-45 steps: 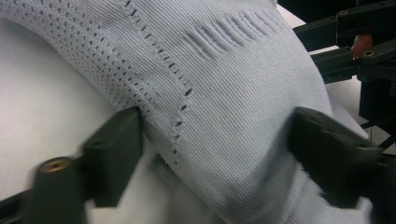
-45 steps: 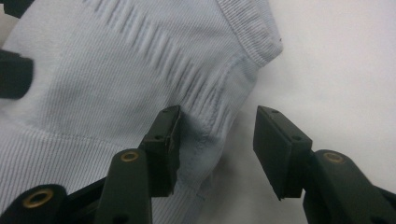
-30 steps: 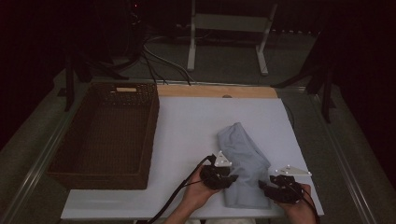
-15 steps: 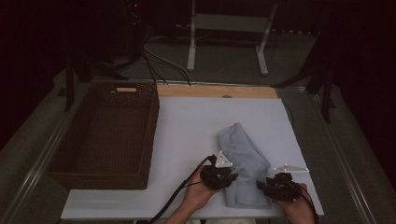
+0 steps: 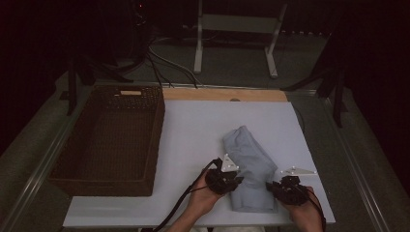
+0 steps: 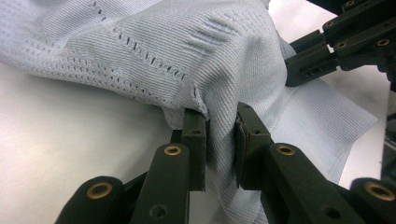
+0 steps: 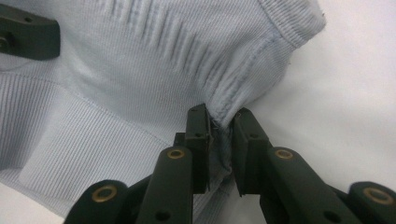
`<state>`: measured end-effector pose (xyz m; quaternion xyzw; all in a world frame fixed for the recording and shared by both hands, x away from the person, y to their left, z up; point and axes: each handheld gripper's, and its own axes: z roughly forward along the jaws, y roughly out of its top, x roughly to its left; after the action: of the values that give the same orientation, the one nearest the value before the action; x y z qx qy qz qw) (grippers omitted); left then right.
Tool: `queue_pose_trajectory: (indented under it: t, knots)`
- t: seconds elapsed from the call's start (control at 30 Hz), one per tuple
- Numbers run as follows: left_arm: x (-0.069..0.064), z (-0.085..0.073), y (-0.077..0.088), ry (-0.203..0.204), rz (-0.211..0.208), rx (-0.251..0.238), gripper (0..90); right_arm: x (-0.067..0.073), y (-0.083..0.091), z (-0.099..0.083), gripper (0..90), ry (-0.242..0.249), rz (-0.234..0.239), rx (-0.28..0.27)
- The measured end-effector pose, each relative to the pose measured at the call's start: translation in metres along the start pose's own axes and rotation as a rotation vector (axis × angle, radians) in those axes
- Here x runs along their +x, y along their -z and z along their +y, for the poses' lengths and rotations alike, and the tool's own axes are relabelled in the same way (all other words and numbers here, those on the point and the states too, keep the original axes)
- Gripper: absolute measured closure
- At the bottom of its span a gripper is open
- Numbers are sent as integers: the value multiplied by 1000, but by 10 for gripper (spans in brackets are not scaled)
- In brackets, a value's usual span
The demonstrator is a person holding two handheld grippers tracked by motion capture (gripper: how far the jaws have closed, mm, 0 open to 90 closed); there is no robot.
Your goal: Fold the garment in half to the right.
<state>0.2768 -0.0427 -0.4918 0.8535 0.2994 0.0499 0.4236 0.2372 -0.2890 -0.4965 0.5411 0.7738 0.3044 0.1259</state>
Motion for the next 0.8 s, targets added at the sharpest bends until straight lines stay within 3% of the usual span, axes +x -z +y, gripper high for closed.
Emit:
queue_pose_trajectory:
  t: [0.47, 0.8]
  knots:
    - [23, 2, 4, 49, 47, -2, 790, 10, -19, 24, 798, 51, -23, -9]
    - [41, 1, 10, 80, 87, -8, 789, 18, -35, 42, 802, 60, -28, -29]
